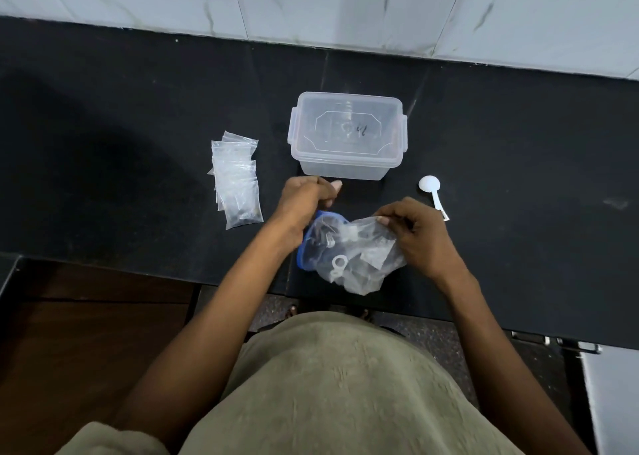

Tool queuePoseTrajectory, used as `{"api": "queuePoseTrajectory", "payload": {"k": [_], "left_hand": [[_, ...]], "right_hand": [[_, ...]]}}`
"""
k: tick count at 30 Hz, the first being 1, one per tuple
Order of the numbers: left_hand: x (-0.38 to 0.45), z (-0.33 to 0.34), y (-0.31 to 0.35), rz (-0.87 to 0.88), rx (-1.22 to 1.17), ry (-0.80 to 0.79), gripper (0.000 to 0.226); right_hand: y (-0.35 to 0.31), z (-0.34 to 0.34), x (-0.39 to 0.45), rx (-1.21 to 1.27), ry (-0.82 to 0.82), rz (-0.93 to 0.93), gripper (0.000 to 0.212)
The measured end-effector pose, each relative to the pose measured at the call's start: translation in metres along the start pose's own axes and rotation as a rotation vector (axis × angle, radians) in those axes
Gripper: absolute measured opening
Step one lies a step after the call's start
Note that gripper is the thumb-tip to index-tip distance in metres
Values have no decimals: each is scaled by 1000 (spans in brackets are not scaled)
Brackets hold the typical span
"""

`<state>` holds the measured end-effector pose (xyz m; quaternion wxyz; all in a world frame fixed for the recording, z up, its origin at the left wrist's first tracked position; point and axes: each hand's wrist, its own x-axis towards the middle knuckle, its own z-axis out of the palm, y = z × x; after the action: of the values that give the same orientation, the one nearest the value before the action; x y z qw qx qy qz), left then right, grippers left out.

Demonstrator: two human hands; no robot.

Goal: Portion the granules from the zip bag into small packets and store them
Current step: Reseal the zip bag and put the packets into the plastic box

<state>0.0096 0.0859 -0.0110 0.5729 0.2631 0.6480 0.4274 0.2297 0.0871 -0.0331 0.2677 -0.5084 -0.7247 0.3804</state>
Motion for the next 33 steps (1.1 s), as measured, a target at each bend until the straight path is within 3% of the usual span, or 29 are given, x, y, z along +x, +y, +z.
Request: {"api": "queuePoseTrajectory", "payload": {"k": [3, 6, 11, 15, 19, 24, 28, 30, 31, 33], "left_hand": [[4, -13, 10, -11, -21, 34, 32], [3, -20, 14, -35, 193, -29, 29], [-4, -3, 5, -64, 542, -194, 47], [-3, 4, 2, -26, 704, -168, 44], [-10, 5, 9, 8, 811, -202, 58], [-17, 10, 16, 215, 1186, -109, 12], [-20, 11, 10, 366, 1319, -1, 13], [-15, 3, 6, 366, 1275, 105, 17], [-11, -2, 4, 310, 1143, 161, 19], [-4, -11, 1, 90, 651, 198, 23]], "right_hand": [[4, -4, -4, 68, -36, 75, 16], [6, -10, -7, 135, -22, 159, 17], [1, -4, -4, 81, 8, 146, 10], [0, -1, -4, 25, 78, 121, 10], [1, 1, -5, -15, 166, 124, 7], [0, 9, -5, -66, 198, 43, 5], [0, 11, -6, -69, 177, 8, 3], [1, 8, -9, -51, 173, 7, 4], [2, 4, -11, -29, 176, 14, 4], [3, -1, -15, 25, 178, 52, 3]]}}
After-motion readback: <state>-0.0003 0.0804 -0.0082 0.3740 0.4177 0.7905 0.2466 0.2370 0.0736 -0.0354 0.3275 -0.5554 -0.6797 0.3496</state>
